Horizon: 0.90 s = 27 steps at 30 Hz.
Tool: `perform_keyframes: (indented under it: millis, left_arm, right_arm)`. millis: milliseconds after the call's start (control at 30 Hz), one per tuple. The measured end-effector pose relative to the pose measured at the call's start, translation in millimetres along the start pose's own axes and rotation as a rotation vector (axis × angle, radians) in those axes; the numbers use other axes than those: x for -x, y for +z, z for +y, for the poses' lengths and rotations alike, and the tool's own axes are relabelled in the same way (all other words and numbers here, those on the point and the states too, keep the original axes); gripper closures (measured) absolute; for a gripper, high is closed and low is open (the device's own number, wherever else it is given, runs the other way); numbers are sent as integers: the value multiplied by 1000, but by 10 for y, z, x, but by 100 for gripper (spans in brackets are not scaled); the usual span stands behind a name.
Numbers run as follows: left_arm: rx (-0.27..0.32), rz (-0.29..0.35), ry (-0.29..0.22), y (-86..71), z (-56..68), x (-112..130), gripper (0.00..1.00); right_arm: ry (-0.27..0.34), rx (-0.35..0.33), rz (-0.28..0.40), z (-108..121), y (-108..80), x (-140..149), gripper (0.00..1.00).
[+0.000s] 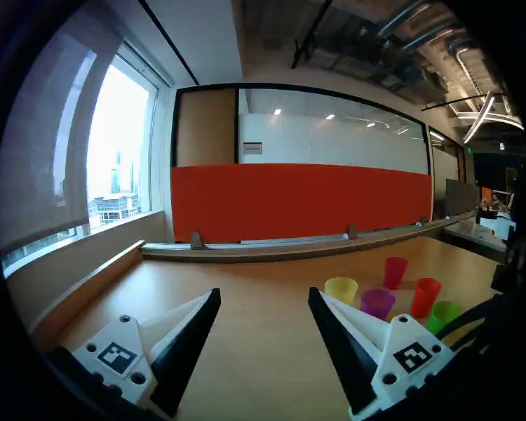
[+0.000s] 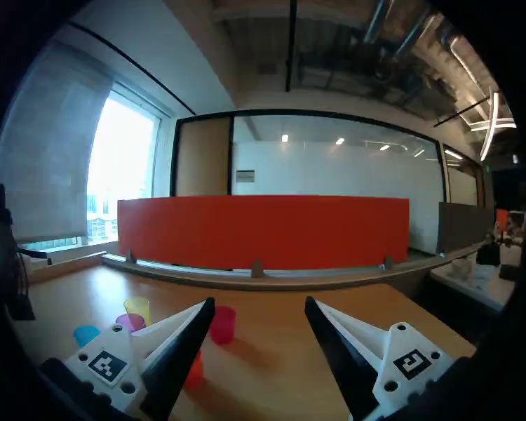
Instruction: Pour water
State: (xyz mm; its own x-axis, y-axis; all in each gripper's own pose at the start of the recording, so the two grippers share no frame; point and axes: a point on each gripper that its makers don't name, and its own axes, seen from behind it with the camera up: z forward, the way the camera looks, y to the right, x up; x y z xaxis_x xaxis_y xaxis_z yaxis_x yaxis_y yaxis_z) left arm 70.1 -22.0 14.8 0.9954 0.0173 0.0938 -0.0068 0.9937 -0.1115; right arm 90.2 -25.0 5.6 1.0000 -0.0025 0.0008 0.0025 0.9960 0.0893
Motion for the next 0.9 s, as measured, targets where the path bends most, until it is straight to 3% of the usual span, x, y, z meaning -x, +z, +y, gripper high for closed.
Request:
perform_keyframes:
  millis: [267,700,900]
  left_arm:
    - [-45,20,-18,-9,-68,5,7]
    - [-51,72,22,-26,69,-74,7]
    - [-92,106,14,-32,42,-168,7]
  right_arm:
    - [28,63,41,70,-51,-82,0]
    - [59,94,15,152,-94,59,0]
    - [45,110,15,203,-117,34,0]
